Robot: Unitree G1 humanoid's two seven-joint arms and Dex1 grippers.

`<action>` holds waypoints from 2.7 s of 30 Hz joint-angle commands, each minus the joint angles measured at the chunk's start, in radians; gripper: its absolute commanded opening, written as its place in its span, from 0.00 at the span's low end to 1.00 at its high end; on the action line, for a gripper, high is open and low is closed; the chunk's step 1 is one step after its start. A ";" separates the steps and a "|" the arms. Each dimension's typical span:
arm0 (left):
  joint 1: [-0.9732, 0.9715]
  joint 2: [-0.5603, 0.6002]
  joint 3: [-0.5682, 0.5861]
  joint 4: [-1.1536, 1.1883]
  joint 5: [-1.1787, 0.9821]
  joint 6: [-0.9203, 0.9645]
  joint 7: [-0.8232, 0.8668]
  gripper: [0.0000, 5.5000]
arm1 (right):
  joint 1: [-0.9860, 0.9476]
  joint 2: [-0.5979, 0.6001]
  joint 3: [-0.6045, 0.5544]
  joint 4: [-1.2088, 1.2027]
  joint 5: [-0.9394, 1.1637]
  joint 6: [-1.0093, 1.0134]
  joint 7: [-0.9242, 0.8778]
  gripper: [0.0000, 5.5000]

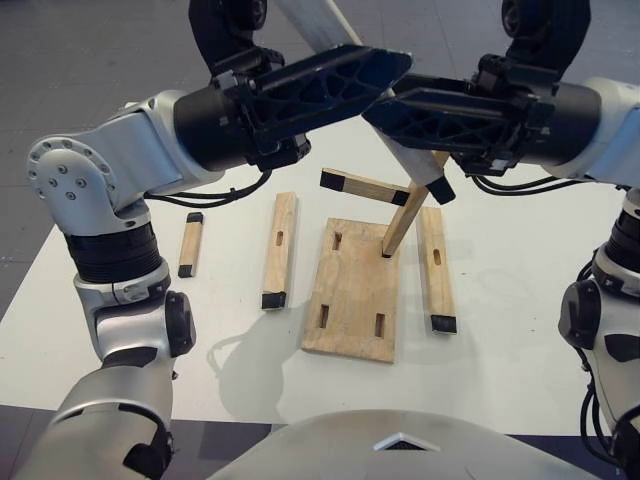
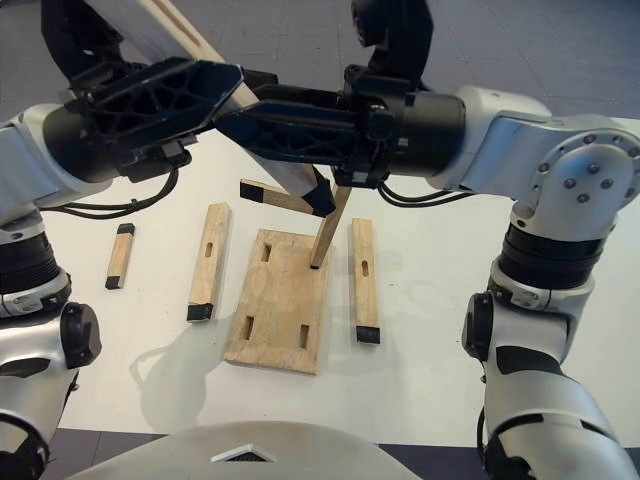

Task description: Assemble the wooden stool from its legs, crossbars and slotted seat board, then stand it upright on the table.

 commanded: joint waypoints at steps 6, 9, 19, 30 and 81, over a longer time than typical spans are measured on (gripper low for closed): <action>0.007 0.029 -0.019 -0.010 -0.038 -0.047 0.001 0.57 | 0.038 -0.048 0.009 -0.024 0.005 0.013 0.029 0.37; 0.012 0.033 -0.013 -0.008 -0.059 -0.054 0.006 0.56 | 0.061 -0.065 0.018 -0.032 -0.010 0.019 0.057 0.37; 0.026 0.042 -0.024 -0.018 -0.083 -0.054 0.004 0.53 | 0.047 -0.144 0.094 0.024 -0.205 -0.025 0.223 0.48; 0.053 0.081 -0.021 -0.035 -0.059 -0.060 -0.033 0.42 | 0.059 -0.167 0.119 0.030 -0.325 -0.037 0.338 0.86; 0.271 0.222 0.141 -0.281 0.321 -0.162 -0.112 0.37 | 0.744 -0.402 0.484 -0.390 -1.226 -0.630 0.351 1.00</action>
